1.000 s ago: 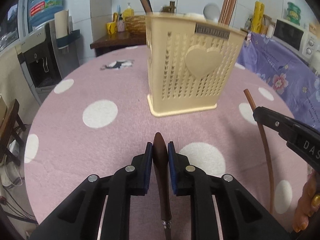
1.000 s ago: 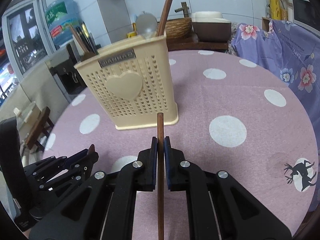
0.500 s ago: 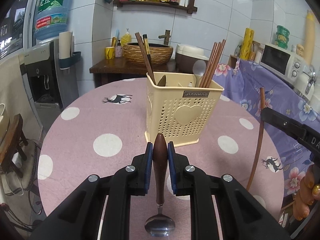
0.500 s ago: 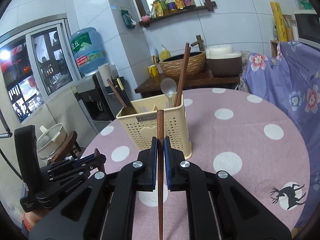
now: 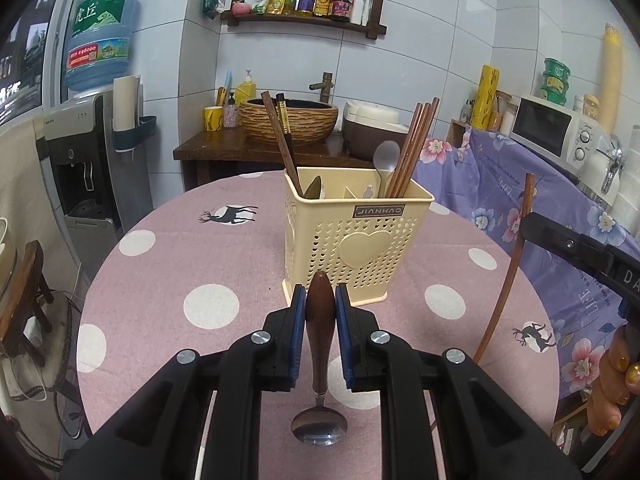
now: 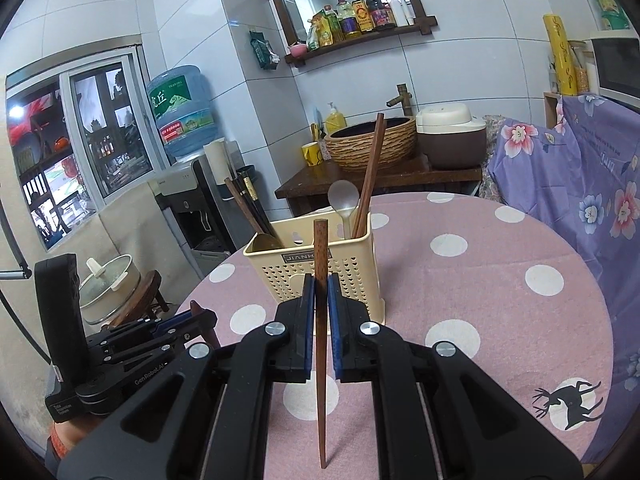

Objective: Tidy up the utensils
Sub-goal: 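Lift the spoon and chopstick up toward the basket with both tools, then lower the held spoon and chopstick into the beige basket with both tools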

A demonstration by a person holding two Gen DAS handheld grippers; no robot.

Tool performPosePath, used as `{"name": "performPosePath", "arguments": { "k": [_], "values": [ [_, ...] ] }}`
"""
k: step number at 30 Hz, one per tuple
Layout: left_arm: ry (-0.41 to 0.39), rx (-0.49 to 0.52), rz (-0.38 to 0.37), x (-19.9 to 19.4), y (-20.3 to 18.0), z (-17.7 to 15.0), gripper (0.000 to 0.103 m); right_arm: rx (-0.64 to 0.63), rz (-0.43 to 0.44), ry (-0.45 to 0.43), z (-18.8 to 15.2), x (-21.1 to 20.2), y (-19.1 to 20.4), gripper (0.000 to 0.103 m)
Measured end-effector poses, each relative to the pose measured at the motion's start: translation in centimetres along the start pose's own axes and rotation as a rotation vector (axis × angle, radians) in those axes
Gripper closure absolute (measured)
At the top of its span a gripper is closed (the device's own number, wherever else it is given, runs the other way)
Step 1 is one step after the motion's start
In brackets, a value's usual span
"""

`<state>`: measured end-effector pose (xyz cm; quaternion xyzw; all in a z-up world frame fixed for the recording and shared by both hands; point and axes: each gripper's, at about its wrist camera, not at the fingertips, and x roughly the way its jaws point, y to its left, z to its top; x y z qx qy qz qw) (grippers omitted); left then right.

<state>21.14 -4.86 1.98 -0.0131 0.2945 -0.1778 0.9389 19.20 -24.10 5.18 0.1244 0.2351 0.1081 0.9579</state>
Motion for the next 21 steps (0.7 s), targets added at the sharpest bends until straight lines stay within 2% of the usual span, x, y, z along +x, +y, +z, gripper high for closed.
{"name": "performPosePath", "arguments": {
  "k": [21],
  "values": [
    [-0.049,-0.013,-0.057,-0.9,-0.1,1.5,0.087,-0.016,0.019,-0.025,1.8,-0.5,0.3,0.095]
  ]
}}
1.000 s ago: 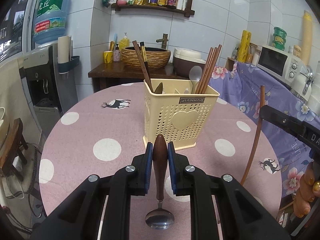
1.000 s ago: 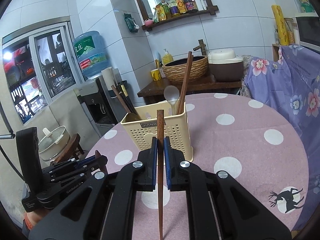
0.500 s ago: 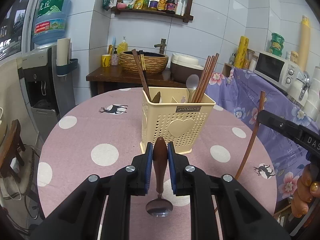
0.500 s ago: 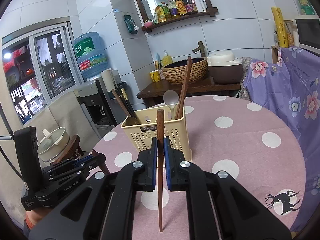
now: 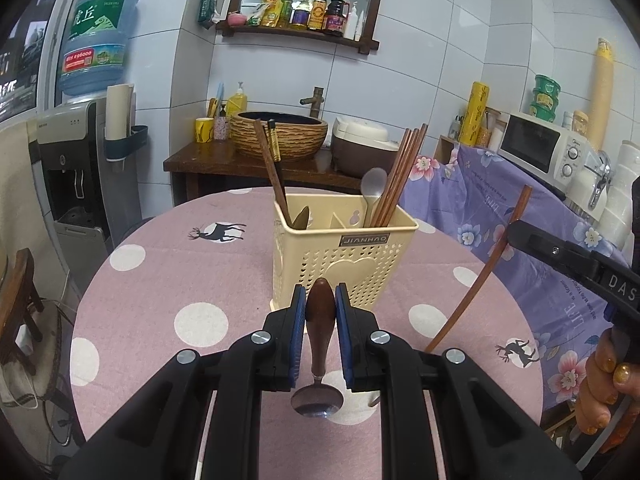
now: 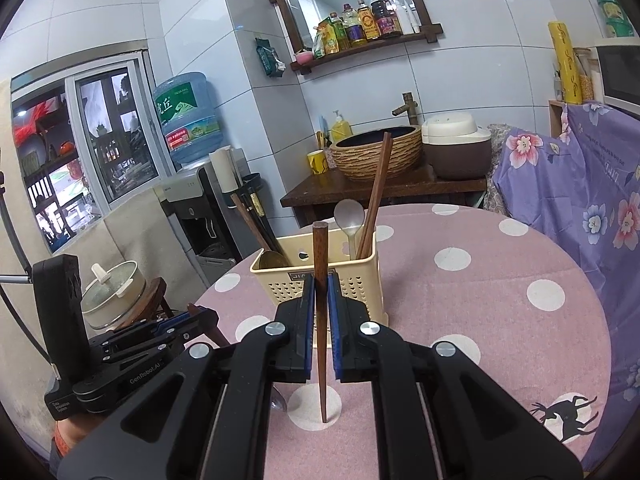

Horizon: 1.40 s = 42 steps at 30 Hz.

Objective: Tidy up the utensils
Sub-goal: 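Lower the held spoon and chopstick into the beige basket with both tools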

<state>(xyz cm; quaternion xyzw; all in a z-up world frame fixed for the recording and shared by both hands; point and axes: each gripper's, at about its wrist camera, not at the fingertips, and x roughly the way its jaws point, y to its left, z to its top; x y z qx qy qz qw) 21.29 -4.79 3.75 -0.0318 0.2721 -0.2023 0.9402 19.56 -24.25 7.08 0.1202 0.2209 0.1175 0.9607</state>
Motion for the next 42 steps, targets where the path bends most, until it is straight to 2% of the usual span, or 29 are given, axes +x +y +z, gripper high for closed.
{"name": "performPosePath", "arguments": {
  "k": [4,8,14,18,22,26,31,39,40,42],
  "values": [
    [-0.015,0.024,-0.021,-0.5,-0.5,1.3,0.087,-0.019,0.012,-0.006,1.3,-0.3,0.3,0.095],
    [-0.041,0.065,-0.045,-1.3,-1.3,3.5,0.087,-0.056,0.032,-0.017,4.1,-0.8,1.0,0.095],
    [-0.135,0.107,-0.089,-3.1,-2.7,10.4,0.087,-0.096,0.043,-0.09,11.2,-1.8,2.5,0.095],
    [-0.221,0.129,-0.058,-3.5,-3.5,14.9,0.087,-0.134,0.001,-0.157,16.2,-1.8,4.0,0.095],
    [-0.252,0.132,-0.011,-1.6,-4.1,17.1,0.087,-0.158,-0.041,-0.188,17.9,-0.1,4.4,0.095],
    [-0.215,0.122,0.051,2.2,-3.5,16.0,0.087,-0.129,-0.072,-0.156,16.9,3.0,3.1,0.095],
    [-0.117,0.071,0.052,6.0,-1.7,13.0,0.087,-0.094,-0.096,-0.082,13.4,6.9,0.9,0.095],
    [-0.018,0.053,0.047,8.7,-1.0,9.8,0.087,-0.074,-0.096,0.002,8.8,10.2,-0.2,0.095],
    [-0.007,0.053,0.049,9.0,-0.8,9.5,0.087,-0.071,-0.101,0.005,8.4,10.4,-0.3,0.1],
    [0.019,0.055,0.06,9.9,-0.6,8.6,0.087,-0.055,-0.095,0.027,7.9,10.9,-0.8,0.101]
  ]
}}
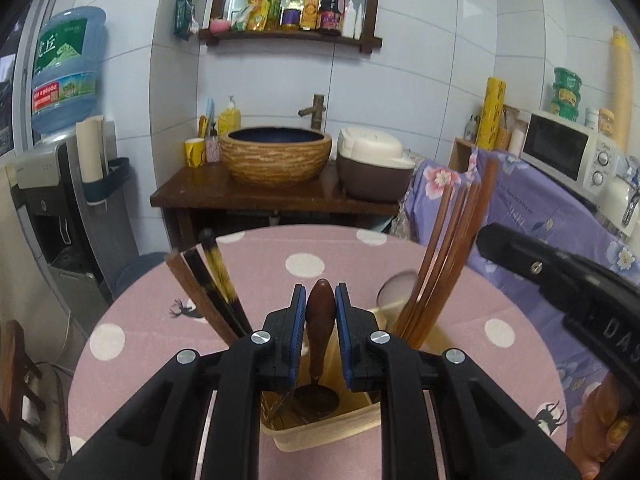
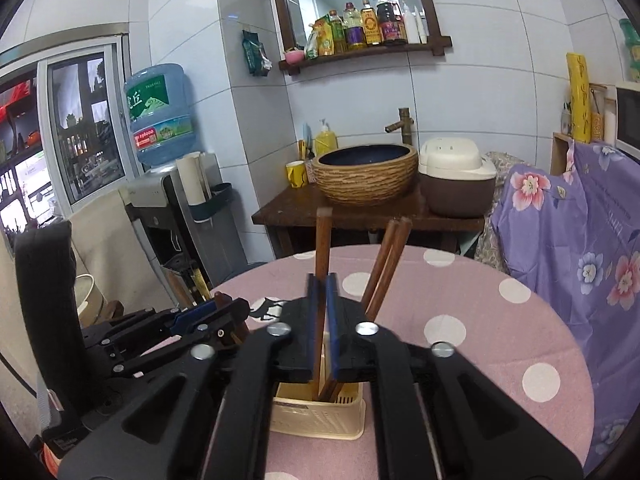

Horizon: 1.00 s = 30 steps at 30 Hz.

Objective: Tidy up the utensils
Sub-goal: 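Lower the held spoon and chopstick into the beige basket with both tools, then open both tools to release the spoon and chopstick into the basket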

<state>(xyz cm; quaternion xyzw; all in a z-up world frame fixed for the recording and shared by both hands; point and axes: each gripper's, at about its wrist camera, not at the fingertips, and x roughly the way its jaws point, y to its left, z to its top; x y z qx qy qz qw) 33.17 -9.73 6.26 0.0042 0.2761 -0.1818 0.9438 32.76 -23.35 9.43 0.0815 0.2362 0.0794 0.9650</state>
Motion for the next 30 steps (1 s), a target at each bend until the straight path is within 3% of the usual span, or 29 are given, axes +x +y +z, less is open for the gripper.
{"name": "performPosePath", "arguments": {
  "k": [4,8,9,11,12,13,15,18,22,24,30],
  "values": [
    [0.04,-0.03,-0.008,0.7,0.5,-0.9,0.087,0.022,-0.003,0.007,-0.8,0.2,-0.9,0.101],
    [-0.007,-0.03,-0.012,-0.9,0.3,-1.1,0.084,0.028,-0.009,-0.012,-1.6,-0.6,-1.3,0.101],
    [-0.022,-0.027,-0.02,-1.7,0.1,-1.2,0.08,0.03,-0.013,-0.02,-1.9,-1.0,-1.3,0.101],
    [-0.053,-0.028,-0.029,-2.7,0.0,-1.4,0.051,0.027,-0.023,-0.034,-2.3,-1.7,-1.4,0.098],
    [-0.07,-0.032,-0.033,-3.4,-0.1,-1.6,0.044,0.024,-0.028,-0.042,-2.6,-2.1,-1.5,0.091],
    [-0.087,-0.039,-0.042,-4.3,-0.1,-1.9,0.035,0.02,-0.032,-0.054,-2.9,-2.6,-1.6,0.075],
    [-0.1,-0.039,-0.052,-5.3,-0.2,-2.3,0.032,0.012,-0.051,-0.076,-3.5,-3.6,-1.8,0.051],
    [-0.135,-0.01,-0.018,-6.9,-0.5,-3.1,0.024,-0.002,-0.085,-0.094,-4.2,-4.9,-2.2,0.043],
    [-0.16,-0.028,0.016,-8.6,-0.1,-4.8,0.011,0.011,-0.094,-0.102,-5.9,-6.5,-3.3,0.012],
    [-0.165,-0.032,0.033,-9.3,0.2,-5.9,0.007,0.023,-0.088,-0.105,-7.1,-7.1,-3.8,0.006],
    [-0.18,-0.039,0.091,-11.1,0.7,-9.3,0.005,-0.004,-0.105,-0.055,-11.8,-8.6,-3.9,0.006]
  ]
}}
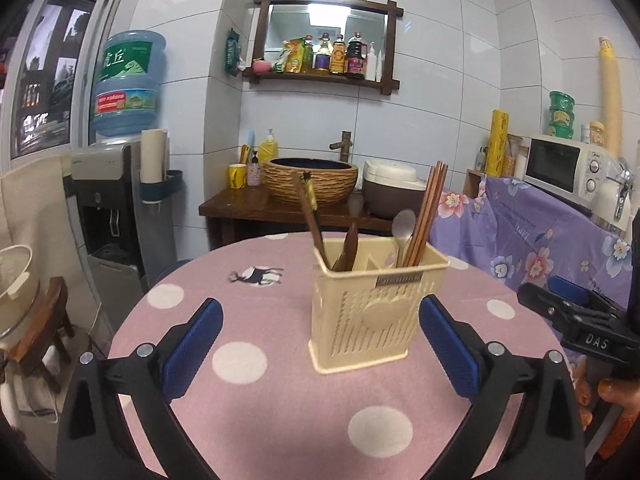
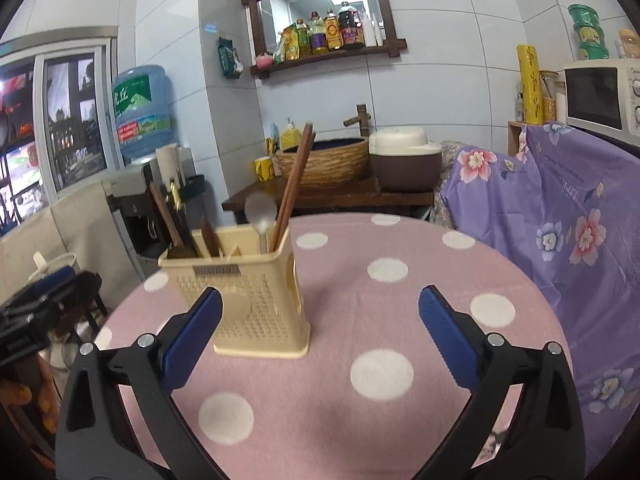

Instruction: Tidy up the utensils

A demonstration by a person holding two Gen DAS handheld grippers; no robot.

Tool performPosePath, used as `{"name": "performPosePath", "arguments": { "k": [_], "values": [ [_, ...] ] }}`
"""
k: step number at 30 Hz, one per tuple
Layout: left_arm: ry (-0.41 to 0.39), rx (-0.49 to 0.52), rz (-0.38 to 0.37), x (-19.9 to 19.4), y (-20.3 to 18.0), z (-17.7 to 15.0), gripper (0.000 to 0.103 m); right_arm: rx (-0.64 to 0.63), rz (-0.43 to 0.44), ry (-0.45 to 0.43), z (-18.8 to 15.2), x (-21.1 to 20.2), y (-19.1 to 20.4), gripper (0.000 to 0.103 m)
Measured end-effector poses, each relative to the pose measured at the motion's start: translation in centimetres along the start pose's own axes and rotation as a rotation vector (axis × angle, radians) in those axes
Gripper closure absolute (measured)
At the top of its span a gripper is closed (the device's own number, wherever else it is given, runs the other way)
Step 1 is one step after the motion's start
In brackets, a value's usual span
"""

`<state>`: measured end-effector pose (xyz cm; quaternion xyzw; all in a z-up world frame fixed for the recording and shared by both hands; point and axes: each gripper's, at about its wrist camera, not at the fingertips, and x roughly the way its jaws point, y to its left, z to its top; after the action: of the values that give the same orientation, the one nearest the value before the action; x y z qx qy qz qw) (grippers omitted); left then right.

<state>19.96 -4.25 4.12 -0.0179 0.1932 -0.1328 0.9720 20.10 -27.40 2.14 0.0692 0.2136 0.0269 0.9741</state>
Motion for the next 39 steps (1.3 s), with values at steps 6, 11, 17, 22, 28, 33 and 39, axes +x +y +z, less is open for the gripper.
{"name": "performPosePath", "arguments": {
  "k": [6,11,17,22,28,33,39],
  "values": [
    [0.005,-0.07,0.015,-2.5,1.5,-3.8,0.005,-0.034,0.016,-0.018,-4.6,-3.7,1.6,0.006],
    [-0.001,-0.107,0.037,-5.8,2.0,-7.6,0.005,-0.108,0.034,-0.064,-8.8,-7.2,4.1,0.006],
    [-0.044,-0.081,0.09,-10.5,2.0,-11.4,0.005,-0.182,0.089,-0.104,-12.9,-11.6,7.0,0.006],
    [-0.12,-0.063,0.121,-14.0,1.3,-12.6,0.005,-0.207,0.058,-0.148,-14.9,-15.0,7.8,0.006],
    [-0.176,-0.065,0.125,-16.3,0.7,-12.7,0.005,-0.139,0.05,-0.191,-15.3,-18.2,7.0,0.006],
    [-0.199,-0.029,0.112,-17.6,-0.5,-12.9,0.005,-0.115,0.046,-0.223,-15.1,-19.8,6.9,0.006],
    [-0.213,-0.023,0.097,-18.0,-0.9,-13.1,0.005,-0.114,0.042,-0.225,-15.1,-20.2,6.8,0.006]
  ]
}}
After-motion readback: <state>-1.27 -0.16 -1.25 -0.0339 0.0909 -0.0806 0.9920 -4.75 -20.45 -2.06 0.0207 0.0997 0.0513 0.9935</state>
